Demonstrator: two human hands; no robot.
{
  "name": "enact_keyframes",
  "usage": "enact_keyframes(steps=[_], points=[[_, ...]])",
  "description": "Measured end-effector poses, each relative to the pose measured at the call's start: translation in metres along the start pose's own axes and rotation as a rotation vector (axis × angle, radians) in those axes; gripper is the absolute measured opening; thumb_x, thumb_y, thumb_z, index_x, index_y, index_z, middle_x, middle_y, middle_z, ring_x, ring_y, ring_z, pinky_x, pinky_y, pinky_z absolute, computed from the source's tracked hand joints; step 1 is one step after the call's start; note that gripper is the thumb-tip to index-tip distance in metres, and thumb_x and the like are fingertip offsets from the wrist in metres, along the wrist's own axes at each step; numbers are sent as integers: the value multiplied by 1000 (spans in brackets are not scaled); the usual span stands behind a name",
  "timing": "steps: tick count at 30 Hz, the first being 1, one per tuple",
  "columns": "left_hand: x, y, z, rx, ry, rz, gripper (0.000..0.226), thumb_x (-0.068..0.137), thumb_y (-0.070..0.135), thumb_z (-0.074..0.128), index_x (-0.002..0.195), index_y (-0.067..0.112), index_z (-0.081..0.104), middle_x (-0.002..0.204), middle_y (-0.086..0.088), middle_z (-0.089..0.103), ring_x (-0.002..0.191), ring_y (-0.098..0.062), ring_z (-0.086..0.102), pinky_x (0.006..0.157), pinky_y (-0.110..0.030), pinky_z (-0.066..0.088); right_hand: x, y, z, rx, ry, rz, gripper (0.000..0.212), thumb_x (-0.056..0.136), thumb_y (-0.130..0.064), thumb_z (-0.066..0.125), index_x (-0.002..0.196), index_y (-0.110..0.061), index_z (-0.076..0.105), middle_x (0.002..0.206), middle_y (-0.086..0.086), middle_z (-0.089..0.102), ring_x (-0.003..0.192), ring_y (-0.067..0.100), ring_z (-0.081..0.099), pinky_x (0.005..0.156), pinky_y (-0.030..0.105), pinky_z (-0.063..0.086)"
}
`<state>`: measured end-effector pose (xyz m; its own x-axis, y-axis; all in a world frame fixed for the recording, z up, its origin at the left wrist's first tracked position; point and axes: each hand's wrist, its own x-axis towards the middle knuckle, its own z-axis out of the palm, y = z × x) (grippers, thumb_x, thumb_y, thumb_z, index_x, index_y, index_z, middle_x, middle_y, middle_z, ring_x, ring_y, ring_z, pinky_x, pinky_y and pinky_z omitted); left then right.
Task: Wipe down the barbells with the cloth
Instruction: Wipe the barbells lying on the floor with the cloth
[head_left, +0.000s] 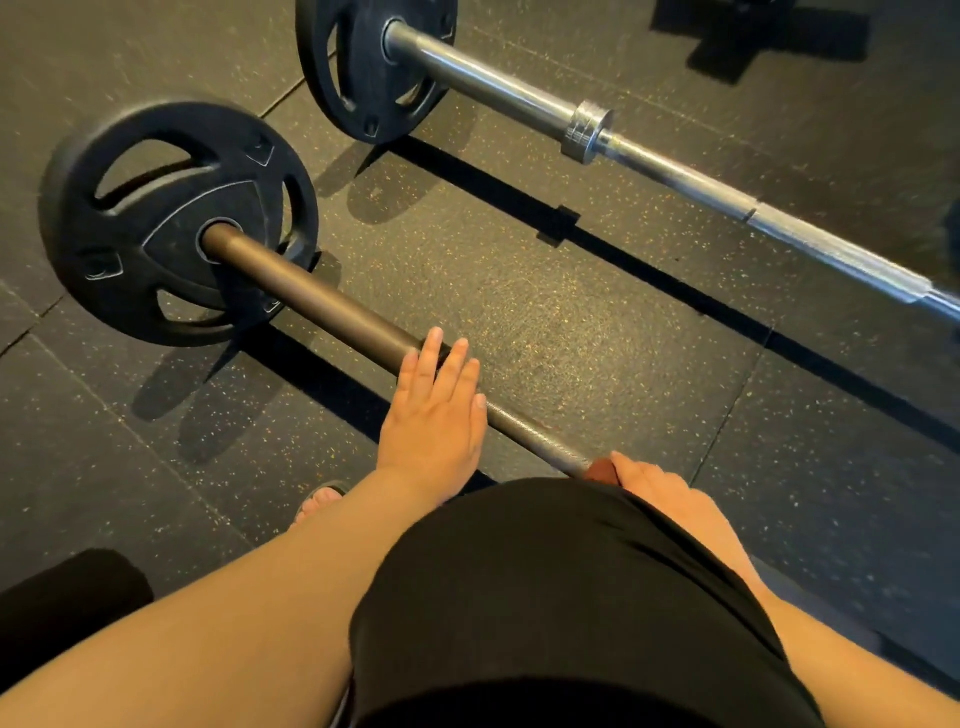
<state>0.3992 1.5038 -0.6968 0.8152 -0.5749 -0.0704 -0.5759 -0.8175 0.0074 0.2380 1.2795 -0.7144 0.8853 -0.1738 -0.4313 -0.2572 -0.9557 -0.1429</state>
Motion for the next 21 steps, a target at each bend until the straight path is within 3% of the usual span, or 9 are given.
enact_keyframes(steps=[2, 5, 8, 13, 17, 19, 21], points=[[3, 12, 3, -7, 25, 101, 58, 106, 36, 22, 144, 9, 55, 155, -7, 48, 155, -29, 20, 127, -49, 6, -26, 17, -5, -32, 3, 39, 50, 100, -67, 38, 141, -39, 38, 122, -12, 58, 101, 15, 60, 78, 35, 50], [9, 41, 6, -84, -9, 198, 57, 104, 36, 23, 131, 12, 67, 142, -5, 60, 150, -27, 32, 125, -50, 10, -41, 9, -20, -44, 20, 62, 57, 105, -55, 35, 154, -27, 24, 138, -4, 49, 122, 23, 52, 94, 40, 43], [6, 55, 13, -84, 11, 209, 55, 102, 37, 25, 128, 15, 68, 142, -4, 61, 147, -27, 39, 122, -54, 12, -37, -16, -36, 129, 31, 94, 48, 109, -43, 33, 153, -23, 34, 146, -3, 44, 133, 24, 43, 107, 40, 32], [9, 50, 29, -51, 48, 256, 53, 97, 37, 31, 126, 14, 69, 138, -8, 63, 137, -32, 49, 117, -48, 17, -60, 18, -19, 21, 47, 5, 55, 104, -55, 42, 149, -24, 38, 132, -3, 56, 115, 24, 58, 94, 40, 48], [10, 75, 25, -26, -36, 139, 51, 93, 41, 32, 116, 23, 74, 133, 0, 66, 136, -29, 50, 116, -52, 13, -111, 80, -12, 21, 112, 165, 45, 102, -52, 35, 131, -23, 55, 115, -2, 67, 94, 24, 65, 78, 41, 53], [8, 86, 28, -45, -11, 151, 49, 93, 42, 35, 117, 26, 74, 135, 2, 65, 139, -26, 48, 116, -50, 9, -126, 87, -9, -1, 177, 261, 45, 101, -50, 36, 124, -21, 61, 109, -1, 69, 89, 25, 66, 75, 42, 54], [10, 92, 29, -33, 39, 241, 48, 92, 42, 37, 114, 24, 76, 130, 1, 68, 135, -24, 52, 115, -48, 15, -116, 75, -2, -8, 212, 338, 36, 101, -43, 48, 120, -19, 65, 105, 2, 69, 88, 29, 66, 75, 44, 53]])
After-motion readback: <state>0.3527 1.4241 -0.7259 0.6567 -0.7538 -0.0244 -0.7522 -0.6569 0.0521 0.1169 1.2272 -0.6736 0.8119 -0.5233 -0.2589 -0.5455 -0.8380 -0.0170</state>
